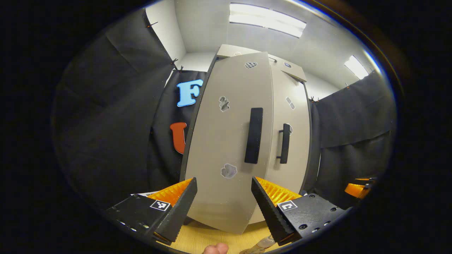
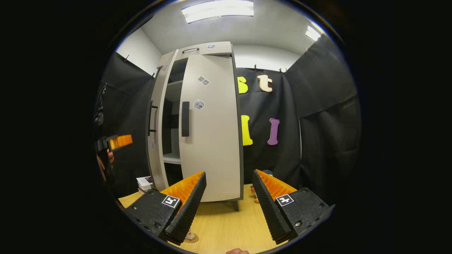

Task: Grasp the bottle in the cabinet with the left hand and place it on the coaster, then close the right door with the right hand and the left door with the left hand.

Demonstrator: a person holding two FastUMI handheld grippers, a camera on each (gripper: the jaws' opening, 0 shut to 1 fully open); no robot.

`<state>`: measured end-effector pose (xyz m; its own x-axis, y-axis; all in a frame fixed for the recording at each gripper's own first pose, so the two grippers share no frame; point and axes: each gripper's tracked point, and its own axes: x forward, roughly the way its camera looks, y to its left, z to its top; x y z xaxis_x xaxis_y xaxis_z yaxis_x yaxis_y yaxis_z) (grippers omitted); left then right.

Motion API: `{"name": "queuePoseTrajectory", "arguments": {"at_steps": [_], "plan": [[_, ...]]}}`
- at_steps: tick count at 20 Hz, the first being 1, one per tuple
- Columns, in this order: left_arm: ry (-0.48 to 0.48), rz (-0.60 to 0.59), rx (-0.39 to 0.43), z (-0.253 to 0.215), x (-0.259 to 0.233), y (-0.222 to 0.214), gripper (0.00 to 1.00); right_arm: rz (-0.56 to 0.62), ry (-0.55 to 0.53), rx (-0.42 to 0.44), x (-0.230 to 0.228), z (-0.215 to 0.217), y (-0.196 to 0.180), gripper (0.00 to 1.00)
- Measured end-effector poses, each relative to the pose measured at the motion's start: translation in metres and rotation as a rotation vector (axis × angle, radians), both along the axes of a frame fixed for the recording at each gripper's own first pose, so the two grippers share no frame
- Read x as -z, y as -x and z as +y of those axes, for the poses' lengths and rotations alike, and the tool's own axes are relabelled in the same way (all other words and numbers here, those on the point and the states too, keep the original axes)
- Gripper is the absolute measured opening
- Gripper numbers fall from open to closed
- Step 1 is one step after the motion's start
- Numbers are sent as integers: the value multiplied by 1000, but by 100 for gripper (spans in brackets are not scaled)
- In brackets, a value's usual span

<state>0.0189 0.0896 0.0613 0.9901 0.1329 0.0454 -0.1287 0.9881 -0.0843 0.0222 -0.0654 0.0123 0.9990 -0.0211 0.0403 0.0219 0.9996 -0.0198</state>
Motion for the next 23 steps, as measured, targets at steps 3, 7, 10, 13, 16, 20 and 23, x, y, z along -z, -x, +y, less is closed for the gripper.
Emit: {"name": "queuePoseTrajectory", "arguments": {"at_steps": [3,7,10,13,16,20,23], "plan": [[-25,8,-19,-5,18,9,99,18,-13,-22,5,9,-2,81],[-49,23,-76,-2,33,15,100,44,-18,-33,11,14,-4,81],[-25,7,-88,-2,39,12,99,33,-23,-33,7,19,-6,81],[-57,7,-95,-1,38,12,99,32,-22,-53,4,27,-10,81],[-75,0,-81,-4,38,12,99,27,-13,-63,1,30,-14,81],[-96,4,-69,-6,36,9,99,25,-23,-67,2,33,-17,82],[-102,3,-62,-8,36,6,99,25,-23,-63,0,30,-18,81]]}}
